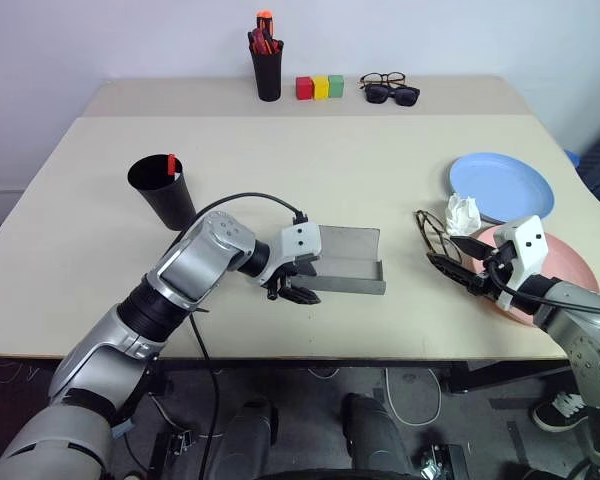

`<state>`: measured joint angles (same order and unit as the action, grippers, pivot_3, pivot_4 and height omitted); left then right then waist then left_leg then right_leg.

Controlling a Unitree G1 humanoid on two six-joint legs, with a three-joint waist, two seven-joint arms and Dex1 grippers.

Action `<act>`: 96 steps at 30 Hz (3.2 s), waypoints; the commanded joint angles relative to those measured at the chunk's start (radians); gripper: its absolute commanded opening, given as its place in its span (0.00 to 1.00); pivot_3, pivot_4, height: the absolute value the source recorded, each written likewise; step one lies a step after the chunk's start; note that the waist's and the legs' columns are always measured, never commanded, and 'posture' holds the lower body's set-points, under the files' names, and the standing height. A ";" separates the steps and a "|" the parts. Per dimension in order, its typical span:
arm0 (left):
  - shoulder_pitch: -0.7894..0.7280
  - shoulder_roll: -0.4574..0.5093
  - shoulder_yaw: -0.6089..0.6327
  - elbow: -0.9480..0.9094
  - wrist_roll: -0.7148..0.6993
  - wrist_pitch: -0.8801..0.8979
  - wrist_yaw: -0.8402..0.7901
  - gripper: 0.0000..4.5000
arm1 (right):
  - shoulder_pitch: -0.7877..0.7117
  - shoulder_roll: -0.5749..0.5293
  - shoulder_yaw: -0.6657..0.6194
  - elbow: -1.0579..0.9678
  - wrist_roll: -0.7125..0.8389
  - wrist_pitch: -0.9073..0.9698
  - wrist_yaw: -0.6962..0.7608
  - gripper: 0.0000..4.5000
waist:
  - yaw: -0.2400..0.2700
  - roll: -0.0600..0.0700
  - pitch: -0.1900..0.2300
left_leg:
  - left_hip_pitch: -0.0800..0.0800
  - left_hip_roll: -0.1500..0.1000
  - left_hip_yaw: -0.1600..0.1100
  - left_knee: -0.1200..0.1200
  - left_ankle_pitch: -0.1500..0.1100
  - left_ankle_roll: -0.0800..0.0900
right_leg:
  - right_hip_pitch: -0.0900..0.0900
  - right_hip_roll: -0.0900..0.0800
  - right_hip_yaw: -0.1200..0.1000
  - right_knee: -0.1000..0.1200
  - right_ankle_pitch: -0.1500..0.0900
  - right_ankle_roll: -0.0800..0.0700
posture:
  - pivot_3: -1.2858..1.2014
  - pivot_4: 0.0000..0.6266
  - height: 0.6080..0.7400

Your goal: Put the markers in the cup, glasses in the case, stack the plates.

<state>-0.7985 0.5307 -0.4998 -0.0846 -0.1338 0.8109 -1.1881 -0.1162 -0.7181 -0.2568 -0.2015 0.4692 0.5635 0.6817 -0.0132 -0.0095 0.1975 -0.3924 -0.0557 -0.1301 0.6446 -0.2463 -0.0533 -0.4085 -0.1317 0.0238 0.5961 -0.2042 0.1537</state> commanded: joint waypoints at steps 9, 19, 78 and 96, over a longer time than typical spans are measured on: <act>-0.036 0.008 0.132 -0.073 -0.070 0.063 0.088 0.60 | -0.078 -0.083 0.074 0.195 -0.168 -0.116 0.049 0.64 | -0.001 0.000 0.000 | 0.000 0.000 0.000 -0.001 0.000 0.000 | 0.000 0.000 0.000 0.000 0.003 0.002 | 0.52 0.24 1.00; -0.021 0.006 0.142 -0.107 -0.102 0.098 0.157 0.60 | -0.161 -0.081 0.122 0.354 -0.336 -0.369 0.007 0.64 | -0.008 0.000 0.000 | 0.001 0.000 0.001 -0.001 0.000 0.000 | 0.000 0.000 0.000 0.001 0.003 0.002 | 0.52 0.24 1.00; -0.001 -0.022 0.146 -0.108 -0.155 0.127 0.251 0.60 | -0.321 0.068 0.126 0.229 -0.041 0.078 -0.171 0.64 | -0.006 0.001 0.000 | 0.000 0.000 0.000 -0.001 0.000 0.000 | -0.001 0.001 0.000 0.001 0.003 0.002 | 0.52 0.24 1.00; 0.036 0.013 0.172 -0.188 -0.196 0.192 0.306 0.60 | -0.411 -0.006 0.145 0.423 -0.169 0.043 -0.036 0.64 | -0.007 0.001 0.001 | 0.000 0.000 0.000 -0.001 0.000 0.000 | -0.001 0.001 0.000 0.001 0.003 0.002 | 0.52 0.24 1.00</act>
<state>-0.7582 0.5376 -0.3632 -0.2386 -0.3178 1.0010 -0.8868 -0.5001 -0.7014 -0.0874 0.2380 0.3033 0.6048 0.6375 -0.0205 -0.0085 0.1980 -0.3920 -0.0559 -0.1300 0.6435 -0.2464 -0.0531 -0.4093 -0.1311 0.0241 0.5974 -0.2010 0.1554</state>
